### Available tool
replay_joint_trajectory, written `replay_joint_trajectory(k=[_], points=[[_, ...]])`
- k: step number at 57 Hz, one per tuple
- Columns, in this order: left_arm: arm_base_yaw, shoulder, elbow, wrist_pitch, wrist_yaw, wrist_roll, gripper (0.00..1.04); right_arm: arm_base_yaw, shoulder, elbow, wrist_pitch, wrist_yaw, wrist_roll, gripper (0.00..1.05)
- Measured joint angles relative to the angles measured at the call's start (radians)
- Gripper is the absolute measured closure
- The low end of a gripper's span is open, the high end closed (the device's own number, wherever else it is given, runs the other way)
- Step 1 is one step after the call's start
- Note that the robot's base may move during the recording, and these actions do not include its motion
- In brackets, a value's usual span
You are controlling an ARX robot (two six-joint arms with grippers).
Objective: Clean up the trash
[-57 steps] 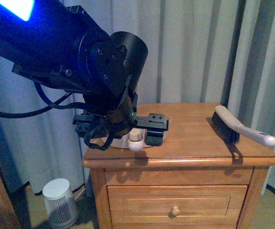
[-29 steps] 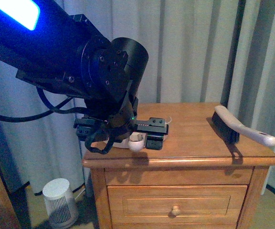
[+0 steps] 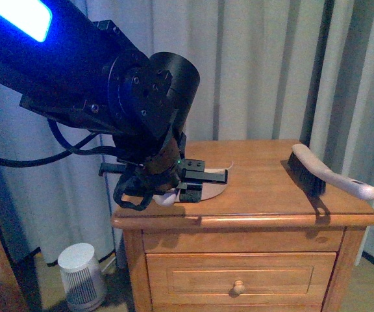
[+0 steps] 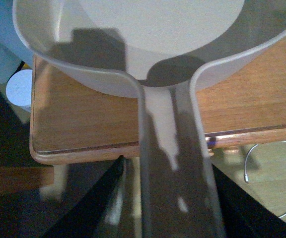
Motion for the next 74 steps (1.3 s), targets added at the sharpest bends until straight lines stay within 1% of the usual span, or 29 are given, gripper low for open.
replay_joint_trajectory(k=[1, 2, 5, 14, 23, 31, 43, 47, 51, 57, 59, 68, 74], points=[[0.000, 0.000, -0.001, 0.000, 0.000, 0.000, 0.71, 0.000, 0.000, 0.000, 0.000, 0.000, 0.000, 0.07], [0.001, 0.000, -0.002, 0.000, 0.000, 0.000, 0.73, 0.000, 0.000, 0.000, 0.000, 0.000, 0.000, 0.07], [0.002, 0.000, -0.002, 0.000, 0.000, 0.000, 0.76, 0.000, 0.000, 0.000, 0.000, 0.000, 0.000, 0.07], [0.006, 0.000, -0.009, 0.003, -0.002, 0.001, 0.76, 0.000, 0.000, 0.000, 0.000, 0.000, 0.000, 0.07], [0.018, -0.017, -0.035, 0.055, -0.012, 0.008, 0.76, 0.000, 0.000, 0.000, 0.000, 0.000, 0.000, 0.07], [0.032, -0.063, -0.084, 0.140, -0.011, 0.021, 0.76, 0.000, 0.000, 0.000, 0.000, 0.000, 0.000, 0.07], [0.043, -0.200, -0.175, 0.343, 0.023, 0.065, 0.76, 0.000, 0.000, 0.000, 0.000, 0.000, 0.000, 0.07], [0.045, -0.293, -0.242, 0.462, 0.052, 0.097, 0.76, 0.000, 0.000, 0.000, 0.000, 0.000, 0.000, 0.07], [0.050, -0.366, -0.300, 0.533, 0.082, 0.123, 0.76, 0.000, 0.000, 0.000, 0.000, 0.000, 0.000, 0.07], [0.062, -0.497, -0.426, 0.655, 0.132, 0.211, 0.76, 0.000, 0.000, 0.000, 0.000, 0.000, 0.000, 0.07], [0.070, -0.552, -0.483, 0.692, 0.165, 0.245, 0.76, 0.000, 0.000, 0.000, 0.000, 0.000, 0.000, 0.07], [0.108, -0.756, -0.706, 0.783, 0.256, 0.340, 0.76, 0.000, 0.000, 0.000, 0.000, 0.000, 0.000, 0.07], [0.149, -0.880, -0.833, 0.804, 0.304, 0.376, 0.76, 0.000, 0.000, 0.000, 0.000, 0.000, 0.000, 0.07]])
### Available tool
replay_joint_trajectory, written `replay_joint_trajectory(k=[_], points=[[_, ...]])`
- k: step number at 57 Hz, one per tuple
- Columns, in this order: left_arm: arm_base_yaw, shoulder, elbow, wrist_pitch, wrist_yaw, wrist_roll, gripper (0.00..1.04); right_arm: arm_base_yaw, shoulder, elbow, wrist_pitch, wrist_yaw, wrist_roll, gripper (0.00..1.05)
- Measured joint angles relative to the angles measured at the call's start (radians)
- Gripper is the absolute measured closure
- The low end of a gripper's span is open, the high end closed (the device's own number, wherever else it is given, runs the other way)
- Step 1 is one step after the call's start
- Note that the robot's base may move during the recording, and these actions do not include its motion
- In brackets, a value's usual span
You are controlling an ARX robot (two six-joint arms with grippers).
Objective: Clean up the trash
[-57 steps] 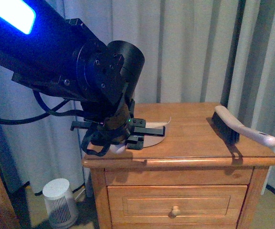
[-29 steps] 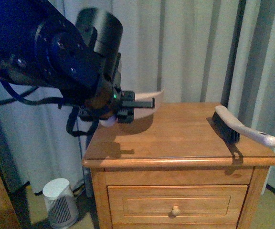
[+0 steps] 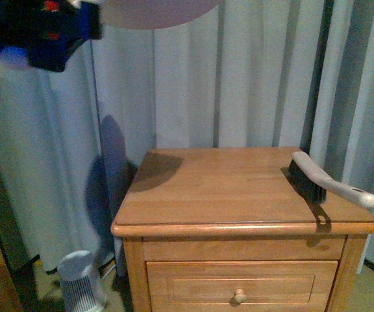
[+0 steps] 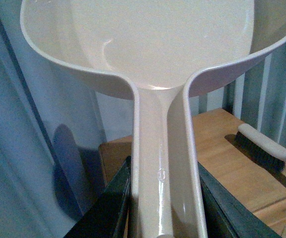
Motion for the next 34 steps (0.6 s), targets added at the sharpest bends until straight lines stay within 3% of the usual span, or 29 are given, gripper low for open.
replay_joint_trajectory(k=[21, 34], points=[[0.326, -0.311, -0.278, -0.012, 0.171, -0.002, 0.76, 0.000, 0.000, 0.000, 0.000, 0.000, 0.000, 0.07], [0.470, -0.506, -0.394, -0.085, 0.291, -0.032, 0.76, 0.000, 0.000, 0.000, 0.000, 0.000, 0.000, 0.07]])
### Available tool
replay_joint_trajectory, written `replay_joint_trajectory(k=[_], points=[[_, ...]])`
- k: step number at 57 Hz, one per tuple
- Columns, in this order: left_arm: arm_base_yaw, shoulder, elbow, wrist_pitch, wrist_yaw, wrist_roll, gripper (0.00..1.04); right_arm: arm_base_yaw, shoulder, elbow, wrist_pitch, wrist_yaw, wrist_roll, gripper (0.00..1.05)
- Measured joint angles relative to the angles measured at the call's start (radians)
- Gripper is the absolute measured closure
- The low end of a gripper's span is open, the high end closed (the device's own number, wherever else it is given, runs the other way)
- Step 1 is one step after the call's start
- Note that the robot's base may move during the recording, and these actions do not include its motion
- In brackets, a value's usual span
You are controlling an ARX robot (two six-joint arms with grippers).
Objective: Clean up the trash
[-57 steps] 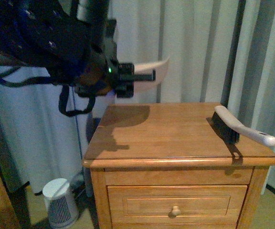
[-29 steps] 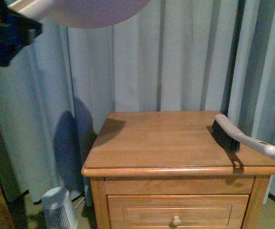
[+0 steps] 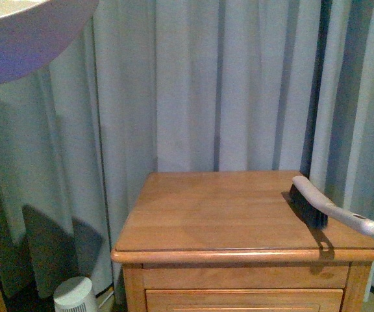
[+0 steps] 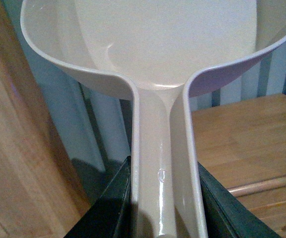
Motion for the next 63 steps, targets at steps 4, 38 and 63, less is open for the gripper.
replay_joint_trajectory(k=[4, 38, 63], points=[[0.030, -0.067, -0.031, -0.028, 0.046, -0.010, 0.76, 0.000, 0.000, 0.000, 0.000, 0.000, 0.000, 0.07], [0.049, -0.412, -0.163, -0.225, 0.064, -0.088, 0.76, 0.000, 0.000, 0.000, 0.000, 0.000, 0.000, 0.07], [0.031, -0.420, -0.164, -0.229, 0.051, -0.101, 0.76, 0.199, 0.197, 0.027, 0.172, 0.519, -0.047, 0.07]])
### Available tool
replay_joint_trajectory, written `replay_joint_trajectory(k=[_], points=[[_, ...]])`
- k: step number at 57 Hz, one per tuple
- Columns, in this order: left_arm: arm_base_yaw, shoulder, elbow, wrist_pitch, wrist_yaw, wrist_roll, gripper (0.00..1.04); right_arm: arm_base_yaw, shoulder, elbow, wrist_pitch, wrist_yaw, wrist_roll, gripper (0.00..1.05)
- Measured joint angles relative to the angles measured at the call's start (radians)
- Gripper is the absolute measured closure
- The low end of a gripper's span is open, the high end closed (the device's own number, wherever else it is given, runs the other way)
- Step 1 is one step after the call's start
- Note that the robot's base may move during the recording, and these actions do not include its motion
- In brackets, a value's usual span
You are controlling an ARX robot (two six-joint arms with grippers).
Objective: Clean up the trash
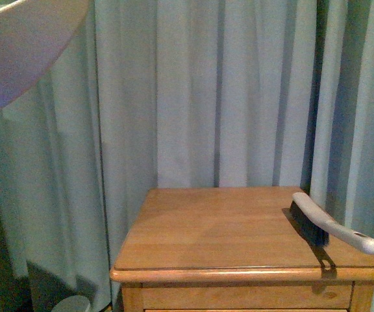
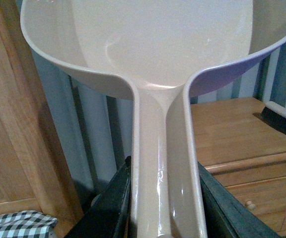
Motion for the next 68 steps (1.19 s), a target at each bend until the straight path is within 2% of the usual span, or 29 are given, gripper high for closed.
replay_joint_trajectory(k=[2, 6, 15, 30, 44, 54, 68], points=[[0.000, 0.000, 0.000, 0.000, 0.002, 0.000, 0.76, 0.036, 0.090, 0.034, 0.018, 0.067, 0.006, 0.07], [-0.001, 0.000, 0.000, 0.000, 0.001, -0.001, 0.76, 0.059, 0.259, 0.116, 0.033, 0.074, 0.020, 0.07], [-0.001, 0.000, 0.000, 0.000, 0.001, -0.001, 0.76, 0.082, 0.598, 0.355, 0.006, -0.024, 0.051, 0.07], [-0.001, 0.000, 0.000, 0.000, 0.000, -0.001, 0.76, 0.076, 1.132, 0.840, -0.262, -0.173, 0.124, 0.07], [-0.001, -0.001, 0.000, 0.000, 0.000, -0.001, 0.76, 0.066, 1.478, 1.238, -0.475, -0.193, 0.158, 0.07], [-0.001, -0.001, 0.000, 0.000, 0.001, -0.001, 0.76, 0.045, 1.604, 1.374, -0.520, -0.205, 0.180, 0.07], [-0.001, -0.001, 0.000, 0.000, 0.001, -0.001, 0.76, 0.032, 1.758, 1.465, -0.506, -0.280, 0.234, 0.07]])
